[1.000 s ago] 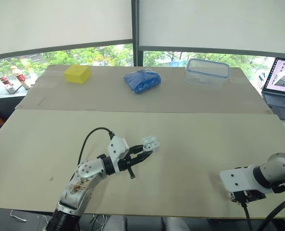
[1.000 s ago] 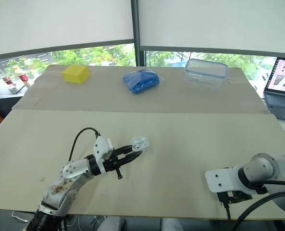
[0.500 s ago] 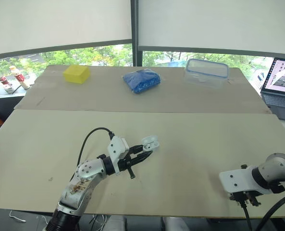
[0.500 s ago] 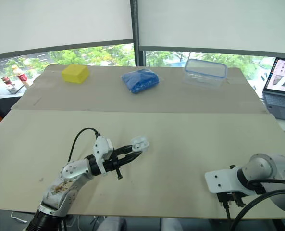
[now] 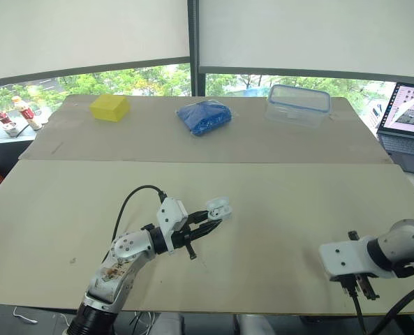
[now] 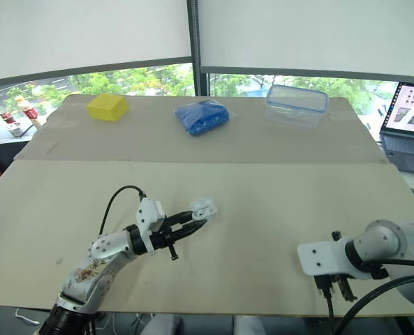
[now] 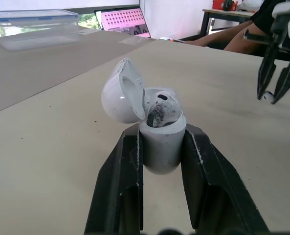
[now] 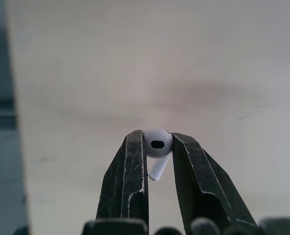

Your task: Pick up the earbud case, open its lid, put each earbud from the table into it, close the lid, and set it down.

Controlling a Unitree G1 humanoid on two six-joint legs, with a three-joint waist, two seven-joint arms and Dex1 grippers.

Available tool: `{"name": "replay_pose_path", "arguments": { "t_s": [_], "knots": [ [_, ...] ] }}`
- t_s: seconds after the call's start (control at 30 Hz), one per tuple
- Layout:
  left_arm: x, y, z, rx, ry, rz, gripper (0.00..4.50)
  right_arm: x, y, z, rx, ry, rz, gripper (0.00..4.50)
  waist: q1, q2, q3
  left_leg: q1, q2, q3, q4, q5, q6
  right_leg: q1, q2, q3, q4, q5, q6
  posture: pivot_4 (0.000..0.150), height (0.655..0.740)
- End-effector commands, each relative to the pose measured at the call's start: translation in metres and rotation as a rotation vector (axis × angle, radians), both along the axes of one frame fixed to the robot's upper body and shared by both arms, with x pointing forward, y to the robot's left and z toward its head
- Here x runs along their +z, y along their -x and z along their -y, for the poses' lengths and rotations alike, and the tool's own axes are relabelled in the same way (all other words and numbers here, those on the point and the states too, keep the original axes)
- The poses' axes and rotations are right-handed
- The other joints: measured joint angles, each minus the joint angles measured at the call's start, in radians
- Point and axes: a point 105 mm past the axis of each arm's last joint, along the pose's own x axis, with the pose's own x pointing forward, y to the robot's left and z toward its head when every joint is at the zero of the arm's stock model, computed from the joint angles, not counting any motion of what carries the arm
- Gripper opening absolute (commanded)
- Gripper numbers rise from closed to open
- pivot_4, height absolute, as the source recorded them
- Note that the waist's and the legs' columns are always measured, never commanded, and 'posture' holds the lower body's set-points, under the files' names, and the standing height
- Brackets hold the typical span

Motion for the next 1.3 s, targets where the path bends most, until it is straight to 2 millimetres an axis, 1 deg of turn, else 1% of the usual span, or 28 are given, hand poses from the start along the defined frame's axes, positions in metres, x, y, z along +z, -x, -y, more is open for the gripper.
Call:
{"name": "replay_pose_path", "arguments": {
  "t_s": [0.03, 0.13, 0.3, 0.4, 0.5, 0.6, 0.73, 1.07, 1.3],
  "knots": [
    [0.014, -0.003, 0.004, -0.022, 0.03, 0.05, 0.57, 0.037, -0.016, -0.024, -0.012, -0.204, 0.151, 0.36, -0.001, -0.001, 0.001, 0.0, 0.0, 0.0, 0.0, 0.0, 0.0, 0.0, 0.0, 0.0, 0.0, 0.0, 0.0, 0.15, 0.6859],
    [0.02, -0.008, 0.007, -0.034, 0.059, 0.049, 0.57, 0.066, -0.025, -0.057, -0.037, -0.505, 0.246, 0.36, 0.002, -0.001, 0.001, -0.001, 0.0, 0.0, 0.0, 0.0, 0.0, 0.0, 0.0, 0.0, 0.0, 0.0, 0.0, 0.15, 0.6859],
    [0.028, -0.013, 0.009, -0.055, 0.076, 0.05, 0.57, 0.106, -0.034, -0.101, -0.116, -0.955, 0.356, 0.36, 0.003, -0.002, 0.002, -0.004, 0.0, -0.002, 0.0, 0.0, 0.0, -0.002, 0.0, -0.001, 0.0, 0.0, 0.0, 0.15, 0.6859],
    [0.03, -0.018, 0.01, -0.064, 0.08, 0.041, 0.57, 0.116, -0.04, -0.12, -0.169, -1.131, 0.405, 0.36, 0.003, -0.002, 0.001, -0.006, -0.001, -0.002, 0.001, 0.0, 0.0, -0.004, 0.0, -0.001, 0.001, 0.0, 0.0, 0.15, 0.6859],
    [0.035, -0.024, 0.011, -0.064, 0.097, 0.026, 0.57, 0.118, -0.046, -0.13, -0.229, -1.245, 0.434, 0.36, 0.005, -0.002, 0.001, -0.009, -0.001, -0.003, 0.001, 0.0, 0.0, -0.008, 0.0, -0.002, 0.002, 0.0, 0.0, 0.15, 0.6859],
    [0.041, -0.029, 0.01, -0.063, 0.118, 0.003, 0.57, 0.117, -0.049, -0.136, -0.253, -1.302, 0.453, 0.36, 0.003, -0.002, 0.001, -0.015, -0.002, -0.003, 0.001, 0.002, -0.004, -0.015, -0.001, -0.002, 0.005, 0.001, 0.0, 0.15, 0.6859],
    [0.046, -0.033, 0.01, -0.066, 0.134, -0.013, 0.57, 0.111, -0.053, -0.14, -0.263, -1.309, 0.478, 0.36, 0.001, -0.002, 0.001, -0.015, -0.002, -0.003, 0.001, 0.002, -0.004, -0.016, 0.0, -0.001, 0.007, 0.0, 0.0, 0.15, 0.6859],
    [0.047, -0.033, 0.013, -0.079, 0.134, -0.015, 0.57, 0.092, -0.054, -0.153, -0.215, -1.26, 0.495, 0.36, -0.002, -0.001, 0.001, -0.014, -0.002, -0.003, 0.001, 0.002, -0.004, -0.016, 0.0, -0.001, 0.008, 0.0, 0.0, 0.15, 0.6859],
    [0.047, -0.032, 0.013, -0.081, 0.134, -0.009, 0.57, 0.075, -0.059, -0.152, -0.217, -1.186, 0.501, 0.36, -0.001, -0.001, 0.001, -0.014, -0.002, -0.003, 0.001, 0.002, -0.004, -0.016, 0.0, -0.001, 0.007, 0.0, 0.0, 0.15, 0.6859]
  ]
}}
